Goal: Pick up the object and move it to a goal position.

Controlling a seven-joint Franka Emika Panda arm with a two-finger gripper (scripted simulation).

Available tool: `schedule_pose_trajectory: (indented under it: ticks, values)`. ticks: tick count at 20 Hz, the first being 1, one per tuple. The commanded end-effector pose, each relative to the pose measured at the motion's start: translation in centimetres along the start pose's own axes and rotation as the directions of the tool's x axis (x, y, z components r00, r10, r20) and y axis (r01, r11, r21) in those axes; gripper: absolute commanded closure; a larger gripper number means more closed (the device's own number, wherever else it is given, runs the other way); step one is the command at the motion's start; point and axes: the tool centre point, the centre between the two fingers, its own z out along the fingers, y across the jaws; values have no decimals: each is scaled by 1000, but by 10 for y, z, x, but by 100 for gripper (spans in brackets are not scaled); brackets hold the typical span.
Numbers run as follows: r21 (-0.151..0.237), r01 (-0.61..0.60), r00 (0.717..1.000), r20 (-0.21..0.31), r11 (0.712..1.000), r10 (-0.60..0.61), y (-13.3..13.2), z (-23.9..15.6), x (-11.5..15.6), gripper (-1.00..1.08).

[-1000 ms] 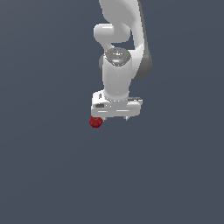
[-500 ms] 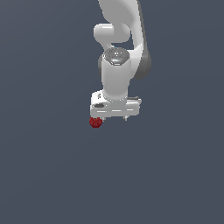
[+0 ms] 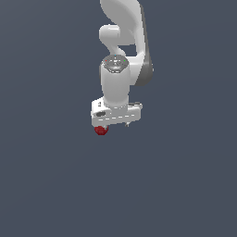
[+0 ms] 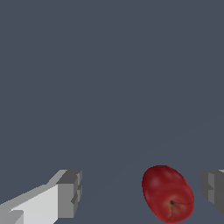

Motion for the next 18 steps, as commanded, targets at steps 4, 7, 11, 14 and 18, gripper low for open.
schedule_pose_trajectory:
  ticks: [4,7,11,14,18]
  values:
    - [0,102,995,3,995,-102,16,14,-14,-92]
    - [1,162,987,5,987,-162,25,22,-23,-92]
    - [3,243,970,7,970,-243,36,32,-36,-92]
    - [4,302,953,8,953,-302,44,40,-45,-92]
    - [7,377,926,9,926,-378,54,49,-58,-92]
